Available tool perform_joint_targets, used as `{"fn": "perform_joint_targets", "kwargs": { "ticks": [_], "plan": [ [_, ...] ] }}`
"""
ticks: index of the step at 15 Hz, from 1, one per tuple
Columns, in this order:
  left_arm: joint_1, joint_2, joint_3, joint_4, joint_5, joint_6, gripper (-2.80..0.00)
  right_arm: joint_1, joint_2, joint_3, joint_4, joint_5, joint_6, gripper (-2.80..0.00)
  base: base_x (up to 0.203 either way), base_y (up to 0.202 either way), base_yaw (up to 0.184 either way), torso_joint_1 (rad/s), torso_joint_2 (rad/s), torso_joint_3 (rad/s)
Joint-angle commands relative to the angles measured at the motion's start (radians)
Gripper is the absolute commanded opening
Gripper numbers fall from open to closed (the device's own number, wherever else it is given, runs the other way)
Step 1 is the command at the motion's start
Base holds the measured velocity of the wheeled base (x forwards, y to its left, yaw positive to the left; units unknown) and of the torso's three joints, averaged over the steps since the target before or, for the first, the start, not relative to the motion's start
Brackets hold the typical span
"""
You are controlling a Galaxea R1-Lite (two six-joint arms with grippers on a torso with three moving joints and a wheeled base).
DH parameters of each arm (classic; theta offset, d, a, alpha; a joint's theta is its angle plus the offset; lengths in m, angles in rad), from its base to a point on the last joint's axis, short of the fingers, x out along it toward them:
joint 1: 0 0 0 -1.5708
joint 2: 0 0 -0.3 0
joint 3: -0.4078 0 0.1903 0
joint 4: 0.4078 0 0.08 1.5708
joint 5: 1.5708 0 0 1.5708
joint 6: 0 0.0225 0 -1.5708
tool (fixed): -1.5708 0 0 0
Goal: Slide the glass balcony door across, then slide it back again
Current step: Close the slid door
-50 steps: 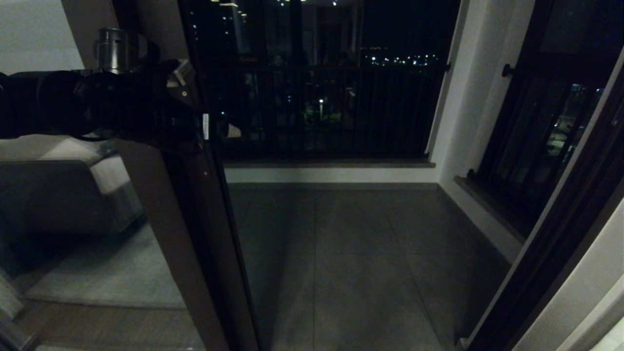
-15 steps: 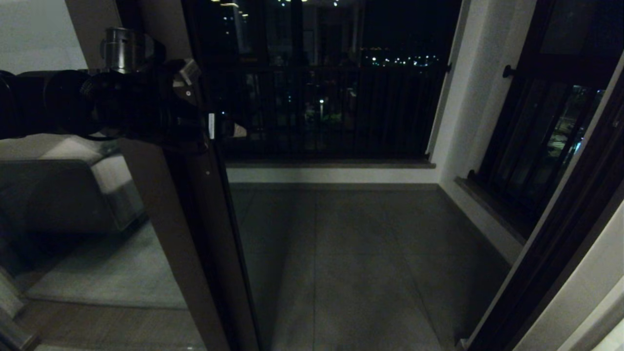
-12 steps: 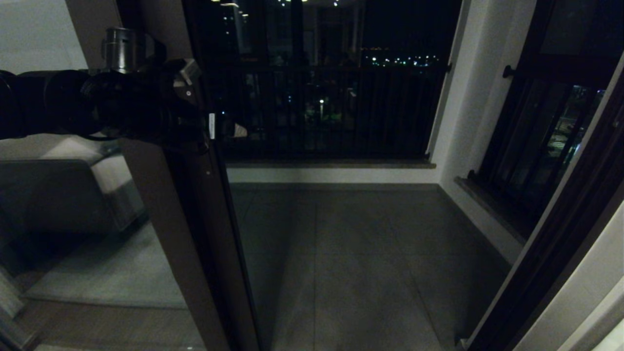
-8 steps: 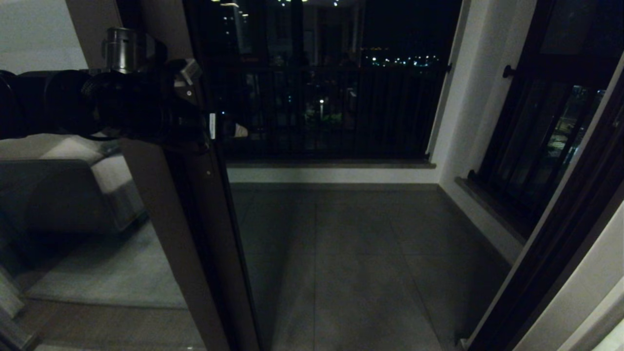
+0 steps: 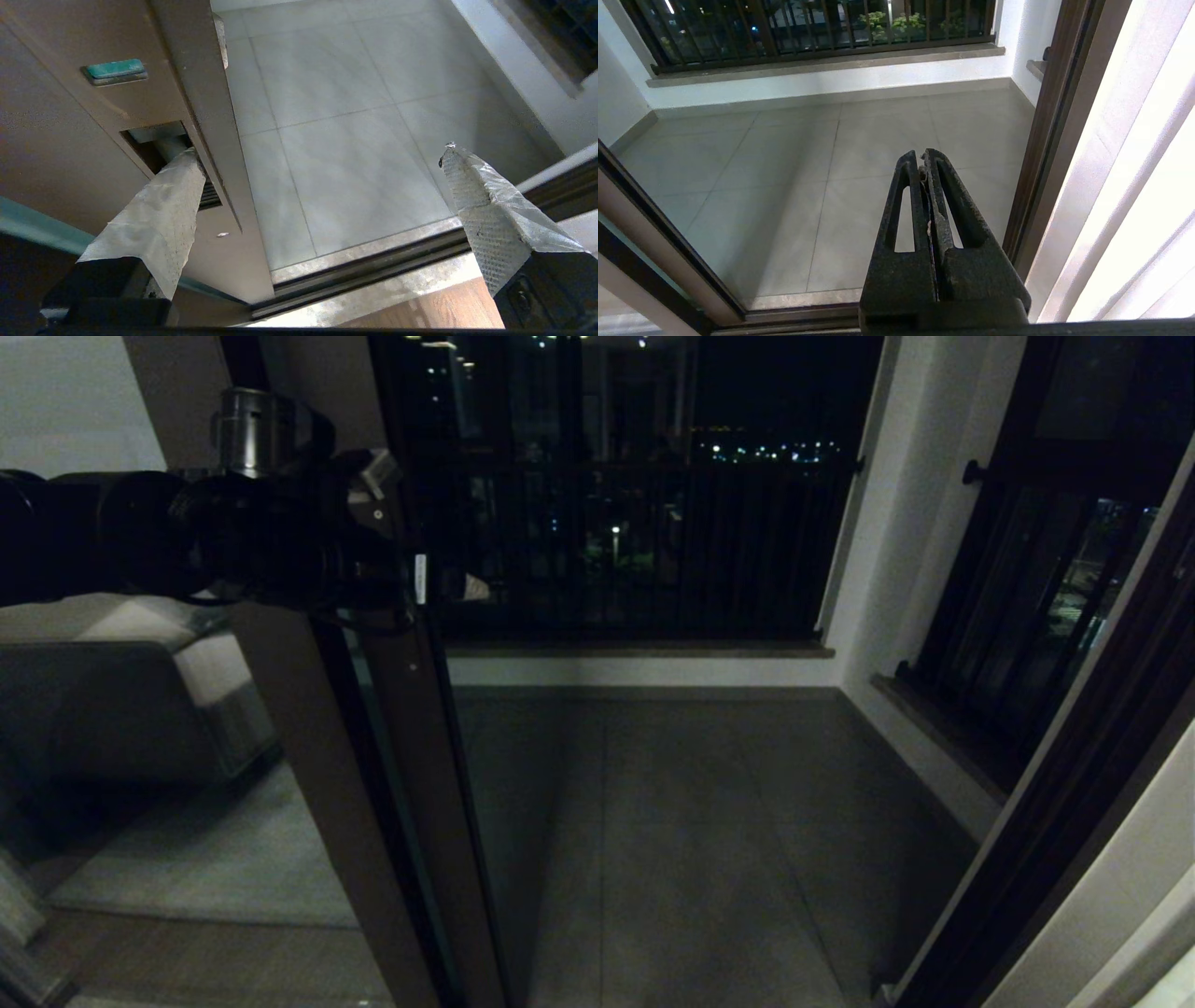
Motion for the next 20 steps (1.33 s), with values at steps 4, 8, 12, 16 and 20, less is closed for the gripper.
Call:
{"fn": "perform_joint_targets", "kwargs": {
  "ticks": [4, 8, 12, 16, 20],
  "plan": [
    [-0.013, -0.01, 0.017, 0.004, 0.008, -0.007, 0.0, 0.001, 0.0, 0.0, 0.0, 0.0, 0.001, -2.8, 0.0, 0.0, 0.0, 0.0, 0.0, 0.0],
    [-0.027, -0.016, 0.017, 0.004, 0.009, -0.007, 0.0, 0.0, 0.0, 0.0, 0.0, 0.0, 0.001, -2.8, 0.0, 0.0, 0.0, 0.0, 0.0, 0.0],
    [-0.047, -0.014, 0.022, 0.004, 0.012, -0.007, 0.0, 0.002, 0.0, 0.0, 0.0, 0.0, 0.001, -2.8, 0.0, 0.0, 0.0, 0.0, 0.0, 0.0],
    [-0.049, 0.004, 0.015, 0.004, 0.012, -0.006, 0.0, 0.002, 0.0, 0.0, 0.0, 0.0, 0.001, -2.8, 0.0, 0.0, 0.0, 0.0, 0.0, 0.0],
    [-0.069, 0.004, 0.015, 0.004, 0.014, -0.006, 0.0, 0.0, 0.0, 0.0, 0.0, 0.0, 0.001, -2.8, 0.0, 0.0, 0.0, 0.0, 0.0, 0.0]
  ]
}}
